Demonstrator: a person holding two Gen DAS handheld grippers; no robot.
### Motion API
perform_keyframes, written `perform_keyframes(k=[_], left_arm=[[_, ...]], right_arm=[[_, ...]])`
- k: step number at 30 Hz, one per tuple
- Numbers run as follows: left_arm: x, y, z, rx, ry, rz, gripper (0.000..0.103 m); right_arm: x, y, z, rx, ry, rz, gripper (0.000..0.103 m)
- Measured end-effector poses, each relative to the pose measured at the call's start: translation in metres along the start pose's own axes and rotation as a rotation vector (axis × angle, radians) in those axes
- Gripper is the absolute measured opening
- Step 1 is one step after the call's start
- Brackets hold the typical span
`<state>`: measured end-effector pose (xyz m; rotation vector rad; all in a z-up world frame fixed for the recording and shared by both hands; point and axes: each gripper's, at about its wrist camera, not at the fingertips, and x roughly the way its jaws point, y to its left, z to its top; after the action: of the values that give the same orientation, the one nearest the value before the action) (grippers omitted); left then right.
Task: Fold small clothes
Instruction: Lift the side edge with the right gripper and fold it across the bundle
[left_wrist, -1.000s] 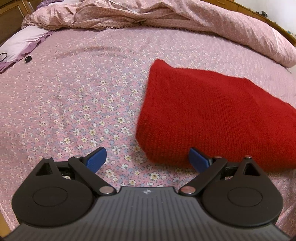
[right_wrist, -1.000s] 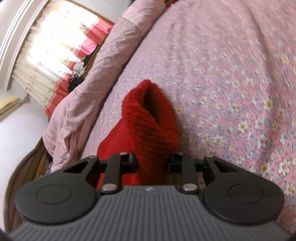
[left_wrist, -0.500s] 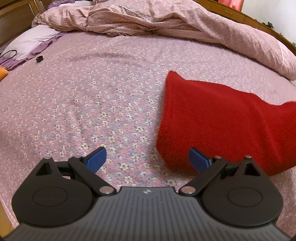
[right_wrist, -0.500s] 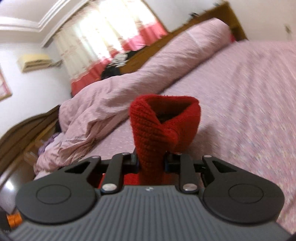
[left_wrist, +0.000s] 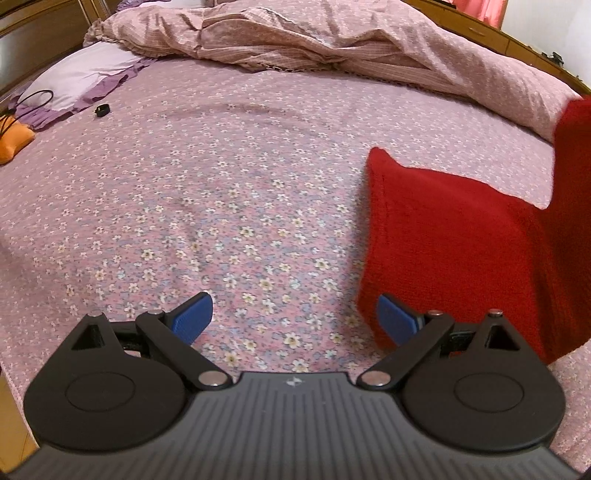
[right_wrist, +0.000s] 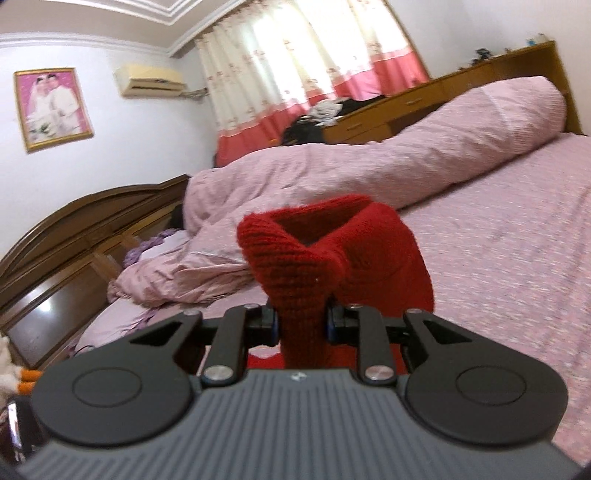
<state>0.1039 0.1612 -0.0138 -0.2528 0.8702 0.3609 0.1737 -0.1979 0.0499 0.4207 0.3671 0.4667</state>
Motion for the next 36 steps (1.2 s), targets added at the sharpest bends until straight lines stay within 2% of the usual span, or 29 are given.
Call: perform_keyframes(k=[8,15,20,23,27,30,33,36], left_arm=[[0.004,0.011,-0.001,-0.018,0.007,0.017,0.098],[0.006,0.022,-0.004,-0.039,0.014,0.024,0.098],[0.009,0.031,-0.005,-0.063,0.020,0.028,0.098],[0.010,0.036,-0.005,-0.074,0.018,0.029,0.098],[0.008,0.041,-0.005,-0.087,0.014,0.030,0.098],[0.008,0.046,-0.005,-0.098,0.013,0.035,0.098],[0.007,0.052,-0.006,-0.110,0.015,0.042,0.098],[0.006,0.059,-0.007,-0.122,0.014,0.050,0.098]], right_arm=[[0.022,0.037,-0.015,-0.063,0.051,0.077,0.025],[0.053,0.063,-0.058,-0.153,0.231,0.136,0.025],[0.058,0.071,-0.080,-0.213,0.302,0.144,0.025],[0.060,0.074,-0.077,-0.193,0.296,0.140,0.025],[0.062,0.082,-0.062,-0.162,0.246,0.145,0.025],[0.062,0.093,-0.057,-0.159,0.219,0.172,0.025],[0.067,0.106,-0.064,-0.193,0.242,0.211,0.025],[0.077,0.115,-0.087,-0.233,0.314,0.208,0.025]])
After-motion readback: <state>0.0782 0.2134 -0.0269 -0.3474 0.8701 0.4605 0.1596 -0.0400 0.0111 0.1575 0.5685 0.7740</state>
